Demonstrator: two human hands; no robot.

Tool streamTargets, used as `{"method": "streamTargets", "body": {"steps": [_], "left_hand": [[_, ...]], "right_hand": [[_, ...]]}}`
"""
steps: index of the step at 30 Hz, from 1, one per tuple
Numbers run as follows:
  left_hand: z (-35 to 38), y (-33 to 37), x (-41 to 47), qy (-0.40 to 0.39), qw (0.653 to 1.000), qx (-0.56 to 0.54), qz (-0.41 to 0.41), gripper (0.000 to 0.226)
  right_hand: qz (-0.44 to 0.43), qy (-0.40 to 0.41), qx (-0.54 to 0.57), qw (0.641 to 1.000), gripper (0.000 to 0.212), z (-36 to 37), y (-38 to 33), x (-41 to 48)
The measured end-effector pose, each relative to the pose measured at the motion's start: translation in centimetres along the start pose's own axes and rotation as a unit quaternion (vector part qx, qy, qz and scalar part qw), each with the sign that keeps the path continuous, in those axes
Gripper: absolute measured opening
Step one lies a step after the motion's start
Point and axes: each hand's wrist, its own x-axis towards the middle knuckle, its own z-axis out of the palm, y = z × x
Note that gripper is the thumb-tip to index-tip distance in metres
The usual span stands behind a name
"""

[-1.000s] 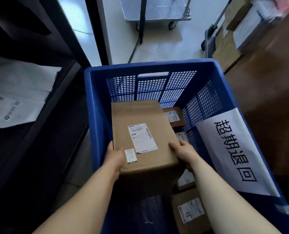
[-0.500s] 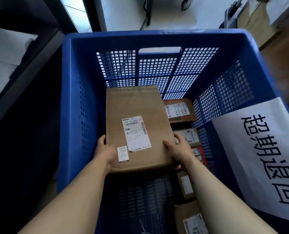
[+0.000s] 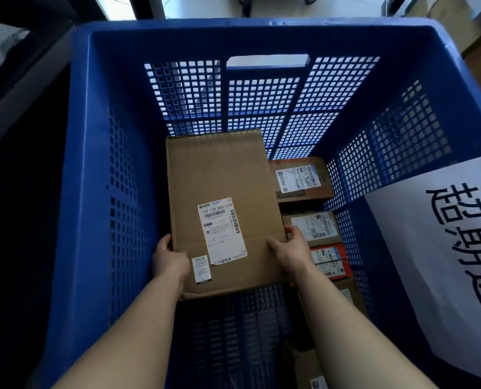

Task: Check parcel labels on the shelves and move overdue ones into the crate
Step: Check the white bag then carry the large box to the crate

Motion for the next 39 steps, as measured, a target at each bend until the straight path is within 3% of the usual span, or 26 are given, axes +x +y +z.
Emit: {"method": "streamTargets", "body": {"steps": [10,15,18,24,29,39], "left_hand": [[-0.3,1.7,-3.2,0.002,0.999,0.030,0.019,0.044],[-2.4,4.3,-8.2,-0.067,0.996,-0.048,0.015,0.045],[-4.8,6.3,-12.1,-0.102,0.984,-0.147,0.007,0.032],[-12.4,9.3,-19.7,-0.091,0.941,-0.326,0.032,0.019],[-20.7,9.2,-27.2,-0.100,0.909,-0.401,0.058,0.016],[-42.4,-0.5,-39.9,0.040,0.859,-0.496,0.123,0.018]], "right_hand": [[-0.025,0.014,0.008,1.000,0.056,-0.1,-1.0,-2.9],[-0.075,0.010,0.036,0.996,0.041,-0.9,-3.9,-7.7],[-0.122,-0.011,0.045,0.991,0.030,-1.8,-6.6,-11.6],[-0.230,-0.081,0.016,0.970,0.020,-3.0,-11.7,-21.3],[-0.319,-0.146,-0.005,0.936,0.015,-2.8,-15.6,-31.2],[-0.403,-0.332,-0.039,0.852,0.015,5.9,-16.6,-53.8]]}}
